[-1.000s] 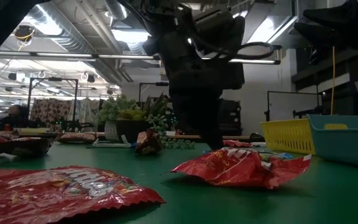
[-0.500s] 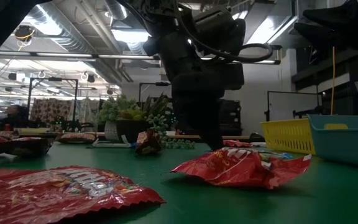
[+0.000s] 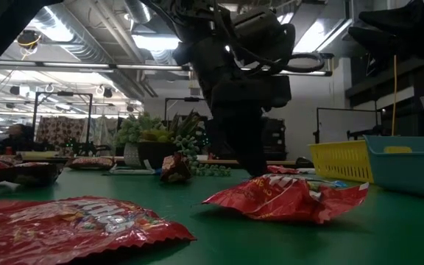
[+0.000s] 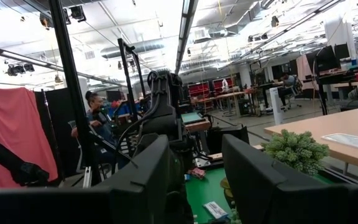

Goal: Sort candy
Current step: Put the white chocolate into the blue bin

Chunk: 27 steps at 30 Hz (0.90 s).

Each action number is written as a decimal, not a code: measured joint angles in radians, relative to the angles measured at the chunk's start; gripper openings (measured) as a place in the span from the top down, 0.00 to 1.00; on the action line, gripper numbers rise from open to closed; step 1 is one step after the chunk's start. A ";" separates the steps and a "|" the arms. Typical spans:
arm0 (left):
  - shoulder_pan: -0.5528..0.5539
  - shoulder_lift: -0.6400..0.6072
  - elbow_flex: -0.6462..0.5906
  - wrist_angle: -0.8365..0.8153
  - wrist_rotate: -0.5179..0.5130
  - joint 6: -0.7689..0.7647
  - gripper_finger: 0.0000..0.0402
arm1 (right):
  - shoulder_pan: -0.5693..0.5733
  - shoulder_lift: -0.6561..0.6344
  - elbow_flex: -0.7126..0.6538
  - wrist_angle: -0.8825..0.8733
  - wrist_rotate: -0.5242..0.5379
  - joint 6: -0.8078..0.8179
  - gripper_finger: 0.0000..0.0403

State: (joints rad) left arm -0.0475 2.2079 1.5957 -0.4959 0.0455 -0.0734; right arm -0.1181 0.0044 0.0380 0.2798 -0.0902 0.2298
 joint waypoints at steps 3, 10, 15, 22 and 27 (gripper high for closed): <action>0.002 0.002 0.029 0.004 0.012 0.000 0.70 | 0.000 0.000 0.000 0.000 0.000 0.000 0.63; 0.014 0.001 0.093 0.007 0.040 0.000 0.70 | 0.000 0.000 0.000 0.016 0.000 0.000 0.63; 0.015 0.001 0.155 0.008 0.055 -0.003 0.70 | 0.000 0.000 0.000 0.032 0.000 0.000 0.63; 0.006 -0.001 0.243 0.061 0.074 -0.005 0.70 | 0.000 0.000 0.000 0.114 0.001 -0.001 0.63; -0.023 -0.003 0.250 0.240 0.085 -0.007 0.70 | 0.000 0.000 0.000 0.218 0.002 -0.006 0.63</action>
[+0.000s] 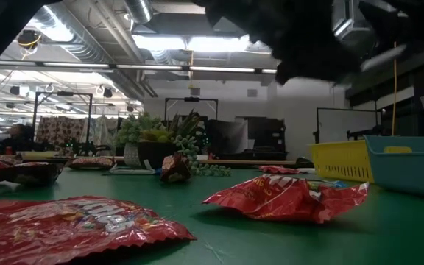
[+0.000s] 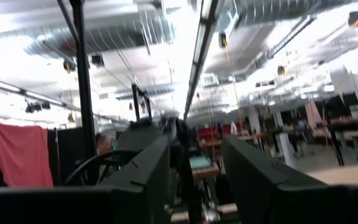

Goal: Sort candy
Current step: Put the white chocolate into the blue bin

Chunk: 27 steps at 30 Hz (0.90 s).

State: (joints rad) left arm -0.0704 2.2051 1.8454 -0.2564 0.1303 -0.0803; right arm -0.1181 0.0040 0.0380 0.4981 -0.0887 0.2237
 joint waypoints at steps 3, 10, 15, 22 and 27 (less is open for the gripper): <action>-0.021 0.009 0.001 0.104 0.002 -0.023 0.70 | 0.000 0.000 0.000 0.037 0.000 0.000 0.63; -0.055 0.071 0.001 0.252 0.092 -0.075 0.70 | 0.000 0.000 0.000 0.029 0.000 0.000 0.63; -0.046 0.103 0.001 0.306 0.149 -0.126 0.69 | 0.000 0.000 0.000 0.025 -0.009 0.000 0.63; -0.041 0.103 0.000 0.301 0.117 -0.128 0.59 | 0.000 0.000 0.000 0.025 -0.009 0.005 0.63; -0.038 0.103 0.000 0.295 0.116 -0.128 0.49 | 0.000 0.000 0.000 0.024 -0.009 0.005 0.63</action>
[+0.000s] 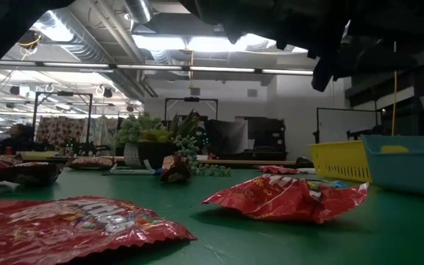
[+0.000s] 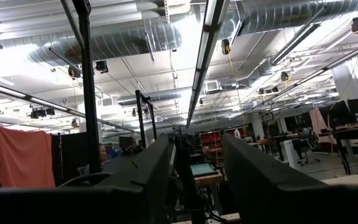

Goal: Sort candy
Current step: Put the white chocolate into the blue bin

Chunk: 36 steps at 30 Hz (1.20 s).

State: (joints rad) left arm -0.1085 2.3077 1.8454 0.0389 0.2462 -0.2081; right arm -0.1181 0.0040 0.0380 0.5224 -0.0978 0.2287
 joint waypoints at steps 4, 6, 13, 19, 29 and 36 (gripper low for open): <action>0.016 0.000 0.000 -0.012 0.000 0.013 0.45 | 0.000 0.000 0.000 0.000 0.000 0.001 0.63; 0.027 -0.001 0.000 -0.027 0.015 0.018 0.45 | 0.000 0.000 0.000 0.000 0.000 0.001 0.63; 0.066 -0.032 0.000 -0.265 0.097 0.003 0.46 | 0.000 0.000 0.000 -0.001 0.000 0.002 0.63; 0.065 -0.046 0.000 -0.491 0.110 0.050 0.49 | 0.000 0.000 0.000 -0.004 0.000 0.002 0.63; 0.013 -0.049 0.000 -0.717 -0.071 0.167 0.50 | 0.000 0.000 0.000 -0.010 -0.001 0.002 0.63; -0.020 -0.049 0.000 -0.712 -0.138 0.219 0.50 | 0.000 0.000 0.000 -0.007 -0.001 0.002 0.63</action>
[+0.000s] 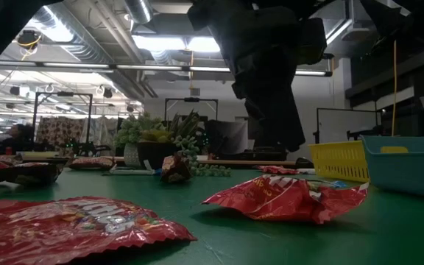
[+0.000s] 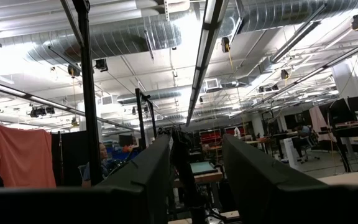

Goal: Sort candy
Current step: Put the white chocolate into the blue bin

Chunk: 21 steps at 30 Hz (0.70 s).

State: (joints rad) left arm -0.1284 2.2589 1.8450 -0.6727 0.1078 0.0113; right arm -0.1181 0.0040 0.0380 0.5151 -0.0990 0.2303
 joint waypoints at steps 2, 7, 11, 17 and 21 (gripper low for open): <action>0.001 0.000 0.000 0.001 -0.010 0.000 0.50 | 0.000 0.000 0.000 0.001 0.000 0.000 0.63; 0.003 0.000 0.000 0.003 -0.017 0.000 0.50 | 0.000 0.000 0.000 0.001 0.000 0.000 0.63; 0.001 0.000 0.000 0.000 -0.013 0.000 0.50 | 0.000 0.000 0.000 0.000 0.000 0.000 0.63; 0.003 0.000 -0.001 -0.001 -0.014 0.000 0.50 | 0.000 0.000 0.000 0.000 0.000 0.000 0.63; 0.001 0.000 -0.037 0.036 -0.008 -0.020 0.50 | 0.000 0.000 0.000 0.000 0.000 0.000 0.63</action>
State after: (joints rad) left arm -0.1276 2.2593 1.8085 -0.6371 0.1003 -0.0087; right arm -0.1181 0.0044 0.0380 0.5152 -0.0990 0.2302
